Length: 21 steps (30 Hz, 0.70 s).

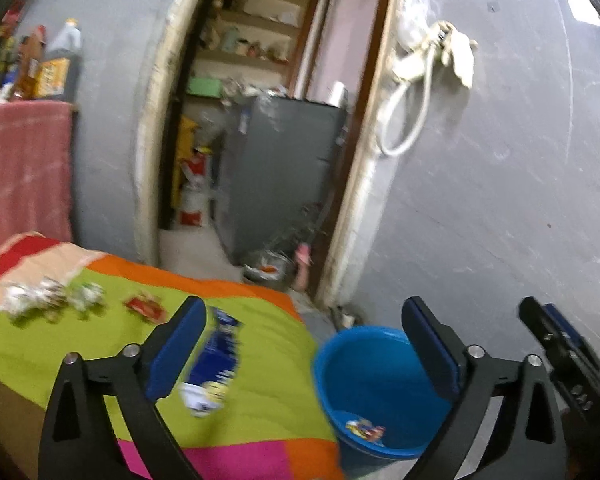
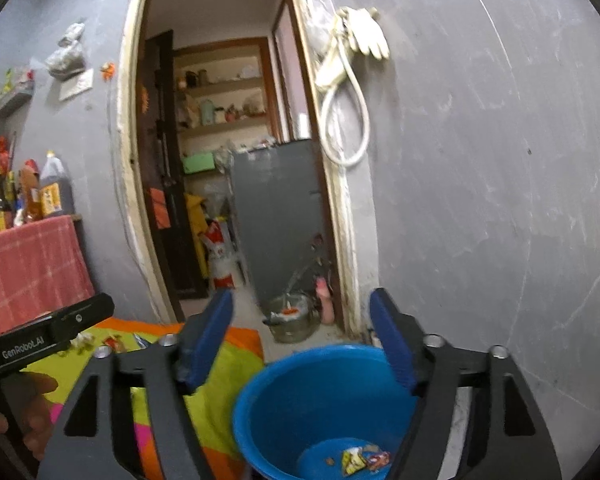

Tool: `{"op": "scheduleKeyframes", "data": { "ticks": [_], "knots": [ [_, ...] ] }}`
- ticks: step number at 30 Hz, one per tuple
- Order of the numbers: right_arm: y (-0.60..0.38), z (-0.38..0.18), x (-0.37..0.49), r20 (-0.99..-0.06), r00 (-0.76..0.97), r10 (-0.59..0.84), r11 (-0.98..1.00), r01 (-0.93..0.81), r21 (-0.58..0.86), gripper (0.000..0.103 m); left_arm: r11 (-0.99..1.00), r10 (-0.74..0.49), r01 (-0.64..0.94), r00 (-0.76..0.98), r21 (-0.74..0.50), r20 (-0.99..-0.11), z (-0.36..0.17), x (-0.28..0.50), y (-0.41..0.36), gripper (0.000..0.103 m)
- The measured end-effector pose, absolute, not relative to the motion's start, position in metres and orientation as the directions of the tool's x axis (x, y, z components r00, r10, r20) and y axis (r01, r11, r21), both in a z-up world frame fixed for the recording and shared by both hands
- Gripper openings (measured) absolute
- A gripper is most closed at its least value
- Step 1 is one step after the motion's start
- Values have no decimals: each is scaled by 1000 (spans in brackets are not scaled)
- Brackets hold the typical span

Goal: Collect trash
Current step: 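Move both open tools back over the blanket toward the white ribbon and blue wrapper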

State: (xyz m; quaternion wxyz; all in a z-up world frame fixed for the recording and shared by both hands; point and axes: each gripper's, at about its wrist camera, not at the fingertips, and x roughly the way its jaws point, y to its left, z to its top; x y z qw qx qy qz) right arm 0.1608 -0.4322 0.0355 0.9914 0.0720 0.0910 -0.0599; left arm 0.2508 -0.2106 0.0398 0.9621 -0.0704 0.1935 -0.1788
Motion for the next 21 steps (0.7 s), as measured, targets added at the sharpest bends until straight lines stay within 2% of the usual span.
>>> {"op": "scheduleKeyframes", "data": {
  "ticks": [9, 21],
  "knots": [
    [-378, 56, 162, -112, 994, -20, 991, 35, 130, 103, 962, -254, 207, 916, -176, -310, 54, 236, -145, 100],
    [-306, 57, 185, -98, 991, 90, 991, -79, 111, 103, 988, -121, 87, 950, -129, -287, 54, 223, -58, 100]
  ]
}}
